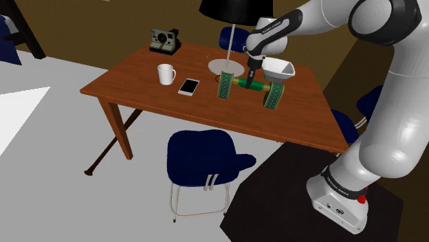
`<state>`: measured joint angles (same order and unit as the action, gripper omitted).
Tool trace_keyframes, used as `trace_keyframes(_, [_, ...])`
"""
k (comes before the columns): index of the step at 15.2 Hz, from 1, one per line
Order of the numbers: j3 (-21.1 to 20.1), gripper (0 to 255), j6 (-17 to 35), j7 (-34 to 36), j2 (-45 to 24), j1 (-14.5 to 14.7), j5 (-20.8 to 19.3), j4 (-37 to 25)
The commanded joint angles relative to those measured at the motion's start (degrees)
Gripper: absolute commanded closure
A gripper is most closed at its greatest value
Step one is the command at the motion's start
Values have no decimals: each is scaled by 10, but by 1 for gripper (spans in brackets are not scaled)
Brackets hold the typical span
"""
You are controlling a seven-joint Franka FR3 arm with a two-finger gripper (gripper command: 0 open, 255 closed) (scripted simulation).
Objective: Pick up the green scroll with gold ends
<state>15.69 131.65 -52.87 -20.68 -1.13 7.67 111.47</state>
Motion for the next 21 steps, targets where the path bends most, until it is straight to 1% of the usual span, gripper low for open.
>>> trace_keyframes(1, [0,255,1,0,-1,0,0,0])
trace_keyframes(4, [0,255,1,0,0,0,0,2])
trace_keyframes(19, [10,255,-96,17,60,7,-25,-39])
trace_keyframes(21, [10,255,-97,17,61,7,-25,-39])
